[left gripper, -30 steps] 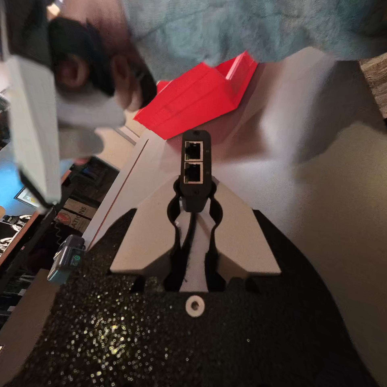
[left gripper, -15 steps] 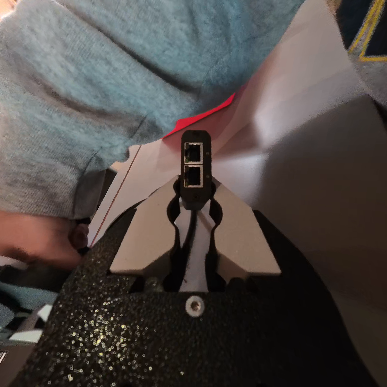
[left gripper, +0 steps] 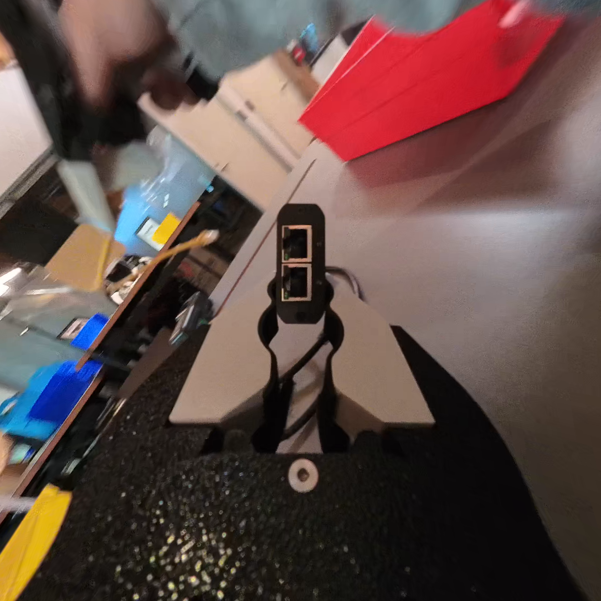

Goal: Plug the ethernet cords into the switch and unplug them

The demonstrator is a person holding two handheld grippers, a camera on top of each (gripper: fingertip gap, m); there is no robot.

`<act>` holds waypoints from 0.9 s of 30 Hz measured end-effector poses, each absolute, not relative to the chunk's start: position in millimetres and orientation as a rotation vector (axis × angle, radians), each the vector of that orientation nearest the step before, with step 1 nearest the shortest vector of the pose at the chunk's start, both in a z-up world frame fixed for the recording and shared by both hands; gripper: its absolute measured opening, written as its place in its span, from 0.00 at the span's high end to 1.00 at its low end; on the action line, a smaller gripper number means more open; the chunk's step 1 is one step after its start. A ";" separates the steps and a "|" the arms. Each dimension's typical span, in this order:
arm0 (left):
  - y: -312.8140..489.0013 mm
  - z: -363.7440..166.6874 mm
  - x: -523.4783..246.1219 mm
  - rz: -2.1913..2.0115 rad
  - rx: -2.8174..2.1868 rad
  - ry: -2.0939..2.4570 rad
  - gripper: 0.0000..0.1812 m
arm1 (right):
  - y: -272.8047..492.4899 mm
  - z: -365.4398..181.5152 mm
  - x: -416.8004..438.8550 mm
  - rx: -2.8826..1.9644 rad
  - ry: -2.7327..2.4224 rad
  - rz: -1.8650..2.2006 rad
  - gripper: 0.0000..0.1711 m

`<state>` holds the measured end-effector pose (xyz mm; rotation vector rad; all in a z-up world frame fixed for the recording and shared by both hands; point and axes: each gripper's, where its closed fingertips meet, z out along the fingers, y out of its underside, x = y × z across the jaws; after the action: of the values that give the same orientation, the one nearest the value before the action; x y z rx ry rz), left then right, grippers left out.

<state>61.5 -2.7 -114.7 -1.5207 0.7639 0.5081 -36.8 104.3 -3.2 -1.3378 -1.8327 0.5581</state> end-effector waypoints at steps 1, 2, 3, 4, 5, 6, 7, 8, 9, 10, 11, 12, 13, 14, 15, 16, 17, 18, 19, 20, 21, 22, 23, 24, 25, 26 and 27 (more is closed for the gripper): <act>-1.6 -112.4 50.1 0.555 -1.538 0.726 0.88 | 113.4 -1.4 -23.7 -1.413 -1.775 0.546 0.95; -0.9 -111.3 39.5 0.605 -1.557 0.700 0.88 | 120.8 -2.9 -10.1 -1.484 -1.725 0.525 0.95; -0.6 -111.0 30.3 0.654 -1.570 0.685 0.88 | 125.7 -7.8 3.6 -1.549 -1.688 0.501 0.95; -0.4 -111.3 21.4 0.703 -1.585 0.673 0.88 | 127.9 -15.2 16.9 -1.608 -1.660 0.478 0.95; -0.4 -111.9 13.0 0.753 -1.602 0.666 0.88 | 127.3 -24.4 29.3 -1.661 -1.638 0.464 0.95; -0.7 -112.7 5.3 0.801 -1.615 0.663 0.88 | 123.7 -34.9 40.0 -1.706 -1.623 0.460 0.95; -1.0 -114.1 -1.4 0.843 -1.629 0.664 0.88 | 117.7 -46.2 49.2 -1.744 -1.613 0.466 0.95; -1.5 -115.6 -7.5 0.890 -1.641 0.672 0.88 | 110.1 -58.4 57.2 -1.778 -1.610 0.476 0.96; -2.2 -117.1 -13.7 0.945 -1.650 0.686 0.88 | 102.1 -70.7 64.0 -1.804 -1.613 0.485 0.96; -2.9 -118.8 -18.9 0.998 -1.655 0.704 0.88 | 94.7 -83.1 70.2 -1.830 -1.614 0.494 0.96; -3.5 -120.9 -22.4 1.033 -1.658 0.726 0.88 | 88.3 -95.3 76.1 -1.857 -1.611 0.497 0.96; -4.3 -122.9 -25.3 1.059 -1.663 0.741 0.88 | 82.5 -106.9 81.4 -1.881 -1.610 0.498 0.95; -5.0 -124.3 -27.2 1.078 -1.666 0.752 0.88 | 75.7 -117.6 85.4 -1.901 -1.615 0.514 0.95; -5.3 -125.8 -27.6 1.080 -1.670 0.762 0.88 | 67.2 -126.8 87.8 -1.915 -1.631 0.549 0.92; -5.1 -127.4 -26.4 1.067 -1.673 0.768 0.88 | 58.7 -133.0 89.1 -1.913 -1.657 0.591 0.88; -4.7 -128.6 -24.7 1.043 -1.678 0.768 0.88 | 53.3 -134.3 89.1 -1.882 -1.678 0.619 0.85; -4.2 -129.4 -22.2 1.014 -1.681 0.768 0.88 | 50.1 -129.7 87.3 -1.810 -1.696 0.636 0.81; -3.7 -130.2 -19.1 0.980 -1.681 0.769 0.88 | 44.8 -120.3 83.5 -1.694 -1.726 0.659 0.75; -3.3 -131.1 -16.6 0.943 -1.687 0.764 0.88 | 35.6 -108.8 78.8 -1.543 -1.769 0.682 0.71; -2.8 -132.4 -13.4 0.898 -1.694 0.764 0.88 | 24.5 -98.3 74.7 -1.376 -1.816 0.680 0.71; -2.4 -134.2 -8.5 0.845 -1.695 0.777 0.88 | 13.4 -92.0 71.7 -1.207 -1.869 0.638 0.71; -2.4 -136.5 -2.9 0.794 -1.693 0.797 0.88 | 4.3 -90.2 68.9 -1.050 -1.919 0.558 0.71; -2.7 -138.8 2.7 0.748 -1.694 0.819 0.88 | -3.8 -92.6 66.0 -0.911 -1.969 0.466 0.71; -3.3 -140.7 9.4 0.702 -1.687 0.847 0.88 | -12.7 -97.8 63.1 -0.790 -2.020 0.390 0.71; -3.9 -141.0 13.7 0.671 -1.683 0.854 0.88 | -20.9 -103.2 60.1 -0.688 -2.058 0.331 0.72; -4.4 -141.4 17.0 0.650 -1.682 0.865 0.88 | -27.6 -108.6 57.6 -0.600 -2.089 0.283 0.72; -5.4 -142.4 21.5 0.624 -1.674 0.889 0.88 | -31.6 -113.5 55.3 -0.530 -2.110 0.239 0.72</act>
<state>21.5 -5.4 -142.4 -1.6738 0.8886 0.6245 55.3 -31.6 -113.5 -0.5297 -2.1104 0.2391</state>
